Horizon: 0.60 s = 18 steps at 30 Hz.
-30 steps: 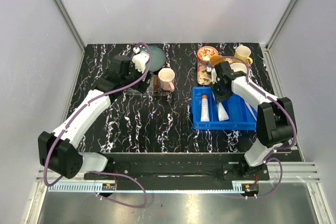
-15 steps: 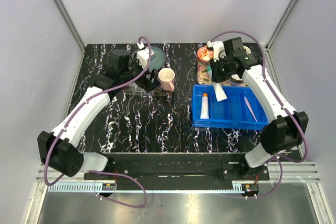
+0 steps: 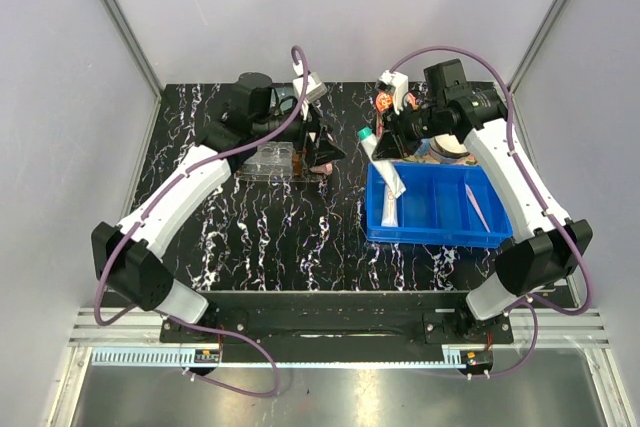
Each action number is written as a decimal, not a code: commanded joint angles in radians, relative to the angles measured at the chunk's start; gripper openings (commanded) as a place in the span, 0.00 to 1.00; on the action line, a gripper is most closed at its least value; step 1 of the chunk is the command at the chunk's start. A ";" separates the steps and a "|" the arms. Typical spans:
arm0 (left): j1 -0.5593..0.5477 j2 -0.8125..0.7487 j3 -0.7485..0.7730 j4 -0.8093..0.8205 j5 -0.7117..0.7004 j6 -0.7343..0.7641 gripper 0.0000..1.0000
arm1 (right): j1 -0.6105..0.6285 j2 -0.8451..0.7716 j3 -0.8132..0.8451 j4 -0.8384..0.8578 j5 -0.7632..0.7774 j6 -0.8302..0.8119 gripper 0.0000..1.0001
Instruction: Prepare toiletry sets of a toothbrush and toothpaste on the tray
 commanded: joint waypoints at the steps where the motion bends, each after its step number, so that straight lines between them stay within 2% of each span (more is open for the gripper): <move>1: -0.015 0.037 0.054 0.123 0.108 -0.054 0.95 | 0.025 -0.041 0.057 -0.020 -0.153 -0.043 0.07; 13: -0.053 0.124 0.115 0.192 0.191 -0.170 0.98 | 0.048 -0.047 0.060 -0.023 -0.190 -0.044 0.07; 18: -0.053 0.135 0.126 0.206 0.200 -0.192 0.90 | 0.051 -0.052 0.043 -0.023 -0.190 -0.050 0.08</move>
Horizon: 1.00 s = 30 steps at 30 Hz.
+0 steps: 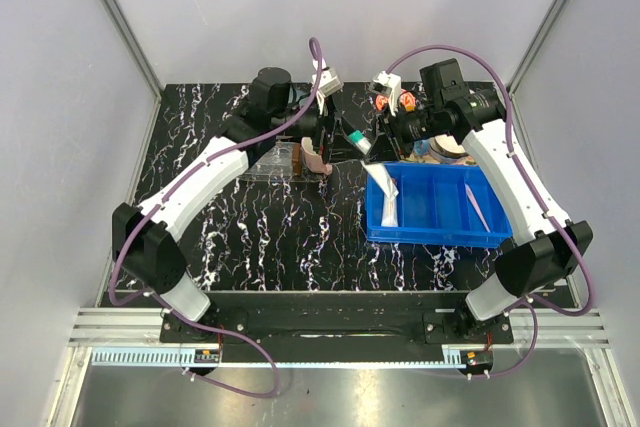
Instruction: Prepare toiletry sets of a toothbrush and toothpaste on the tray
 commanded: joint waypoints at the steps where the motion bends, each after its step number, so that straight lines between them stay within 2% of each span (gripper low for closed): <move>1: -0.001 0.003 0.054 0.074 0.047 -0.031 0.88 | 0.010 -0.051 0.019 0.002 -0.040 -0.016 0.08; 7: -0.002 0.006 0.040 0.076 0.058 -0.027 0.78 | 0.010 -0.065 -0.001 0.010 -0.039 -0.013 0.08; 13: -0.005 0.013 0.044 0.077 0.072 -0.033 0.75 | 0.012 -0.074 -0.010 0.013 -0.035 -0.005 0.08; 20: -0.013 0.026 0.052 0.073 0.075 -0.038 0.63 | 0.012 -0.075 -0.022 0.022 -0.030 0.009 0.09; 27: -0.016 0.039 0.066 0.050 0.052 -0.031 0.36 | 0.016 -0.082 -0.030 0.026 -0.007 0.013 0.09; 28: -0.018 0.039 0.066 0.051 0.052 -0.031 0.26 | 0.018 -0.083 -0.035 0.029 -0.006 0.013 0.08; 30: -0.016 0.039 0.067 0.048 0.047 -0.031 0.18 | 0.018 -0.086 -0.038 0.031 0.003 0.012 0.06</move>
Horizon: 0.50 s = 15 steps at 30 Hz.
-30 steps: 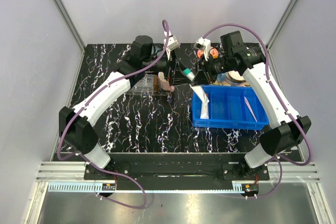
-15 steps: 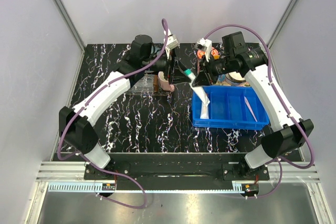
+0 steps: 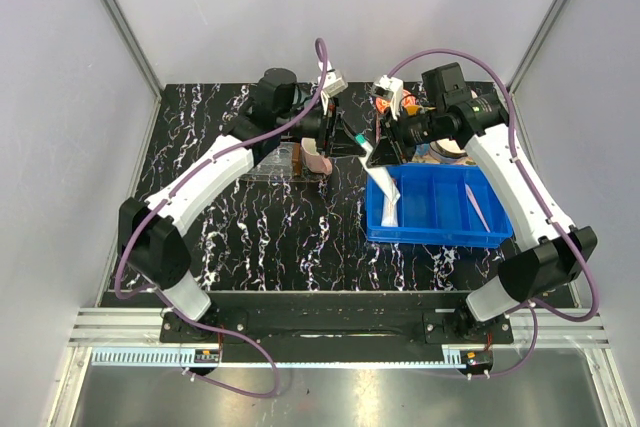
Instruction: Prepare toiletry sets of a toothbrush and toothpaste on the tray
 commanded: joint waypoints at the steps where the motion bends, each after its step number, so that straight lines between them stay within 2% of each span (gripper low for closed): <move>1: -0.004 0.001 0.059 0.024 0.002 0.014 0.11 | 0.018 -0.054 -0.005 0.031 -0.006 0.006 0.06; 5: -0.004 -0.002 0.063 0.018 0.017 0.026 0.00 | 0.017 -0.063 -0.018 0.036 0.016 0.008 0.09; 8: -0.004 -0.007 0.065 0.021 0.025 0.021 0.00 | 0.017 -0.065 -0.019 0.038 0.030 0.011 0.20; 9: -0.004 -0.013 0.063 0.021 0.021 0.023 0.00 | 0.017 -0.068 -0.021 0.038 0.037 0.011 0.30; 15: 0.014 -0.054 0.036 0.059 -0.009 -0.017 0.00 | 0.017 -0.094 -0.036 0.044 0.105 0.017 0.54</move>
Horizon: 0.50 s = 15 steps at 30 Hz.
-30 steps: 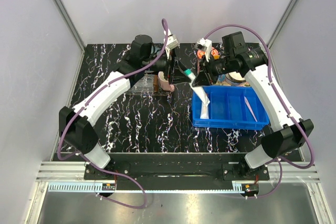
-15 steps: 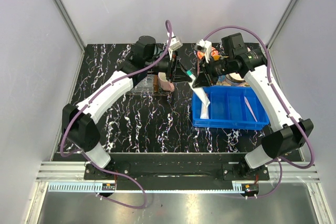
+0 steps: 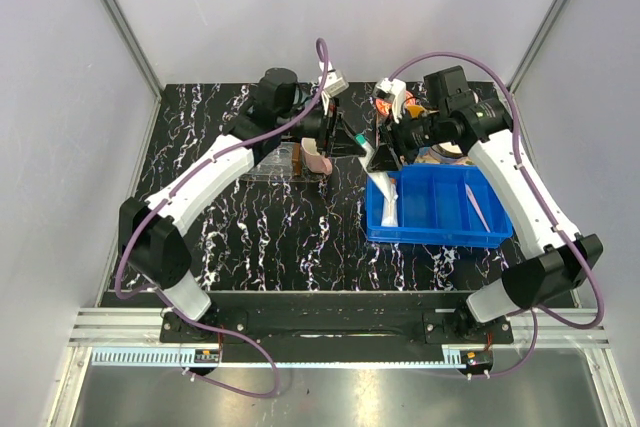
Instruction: Prepare toiletry sets of a toothbrush and toothpaste on the tray
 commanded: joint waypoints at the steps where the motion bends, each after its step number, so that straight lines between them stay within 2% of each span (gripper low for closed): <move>1: 0.029 -0.071 0.011 0.093 0.001 -0.044 0.00 | 0.011 -0.068 -0.018 0.029 0.059 0.006 0.63; 7: 0.099 -0.111 -0.052 0.210 0.038 -0.181 0.00 | 0.008 -0.106 -0.072 0.048 0.105 0.007 0.84; 8: 0.110 -0.119 -0.063 0.267 0.043 -0.220 0.00 | 0.009 -0.114 -0.080 0.052 0.111 0.007 0.87; 15: 0.162 -0.142 -0.091 0.315 0.028 -0.314 0.00 | 0.009 -0.166 -0.126 0.138 0.167 0.038 0.98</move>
